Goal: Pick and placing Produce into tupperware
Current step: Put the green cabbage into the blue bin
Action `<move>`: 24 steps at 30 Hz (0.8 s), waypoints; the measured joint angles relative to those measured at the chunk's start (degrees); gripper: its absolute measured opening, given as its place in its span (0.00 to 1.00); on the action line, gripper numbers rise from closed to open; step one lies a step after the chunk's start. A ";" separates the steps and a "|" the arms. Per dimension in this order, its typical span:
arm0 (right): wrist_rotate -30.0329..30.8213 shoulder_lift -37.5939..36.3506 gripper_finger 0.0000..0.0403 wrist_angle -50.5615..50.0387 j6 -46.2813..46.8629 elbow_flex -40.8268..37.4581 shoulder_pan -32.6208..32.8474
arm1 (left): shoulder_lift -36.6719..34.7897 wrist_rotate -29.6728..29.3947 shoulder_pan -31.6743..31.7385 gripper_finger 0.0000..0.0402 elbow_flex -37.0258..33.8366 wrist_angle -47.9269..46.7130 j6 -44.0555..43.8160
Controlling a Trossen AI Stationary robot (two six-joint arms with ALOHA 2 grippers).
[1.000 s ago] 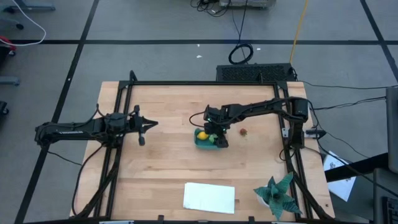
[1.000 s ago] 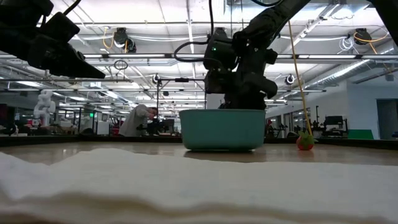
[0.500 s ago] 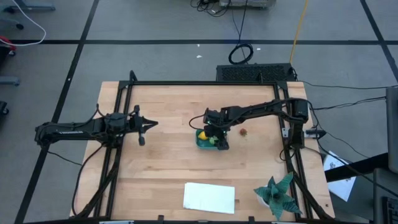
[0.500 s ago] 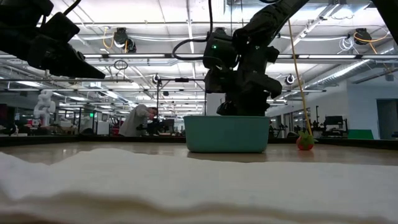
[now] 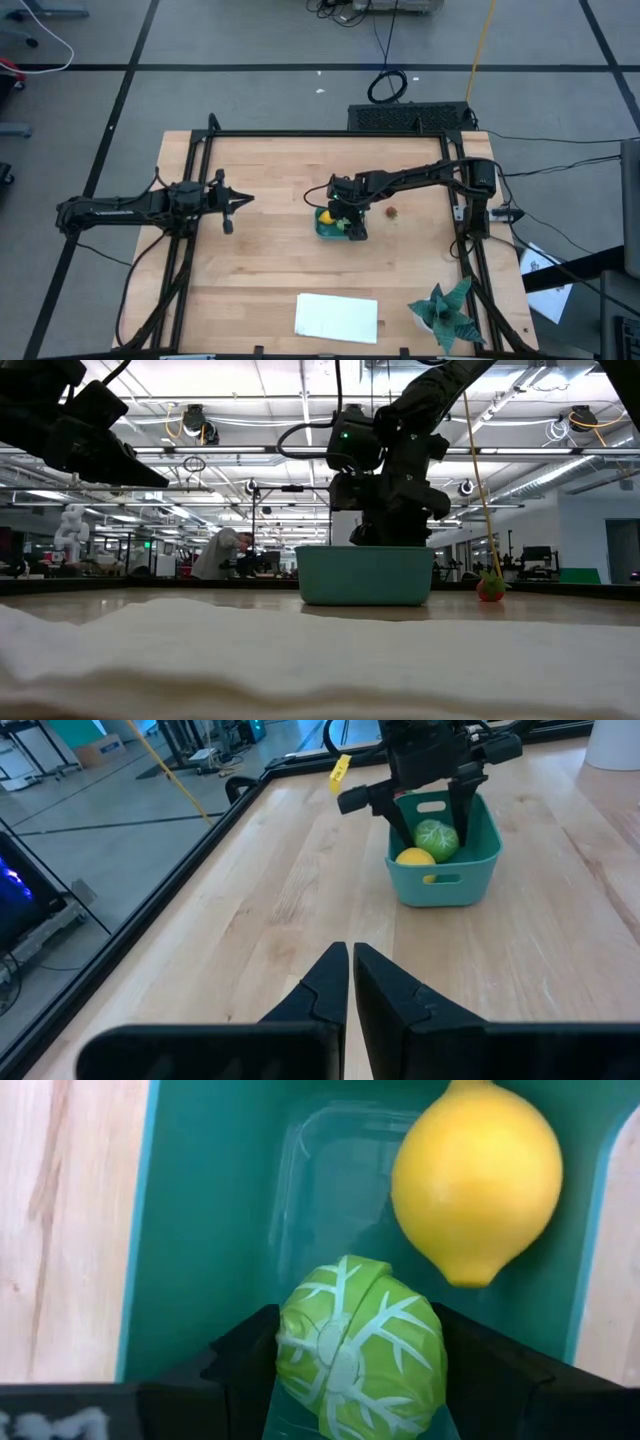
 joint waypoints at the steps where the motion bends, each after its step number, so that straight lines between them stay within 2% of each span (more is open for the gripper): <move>1: 0.76 0.00 0.56 0.01 -0.14 0.00 0.03 | 0.00 -0.02 -0.02 0.06 0.00 0.00 0.00; 6: 2.59 -0.02 0.56 0.11 -0.94 0.00 0.39 | 0.01 -0.02 -0.01 0.06 0.00 0.00 -0.02; 24: 2.49 -0.02 0.56 0.56 -1.26 -0.02 0.79 | 0.00 -0.02 -0.01 0.06 0.00 -0.02 -0.02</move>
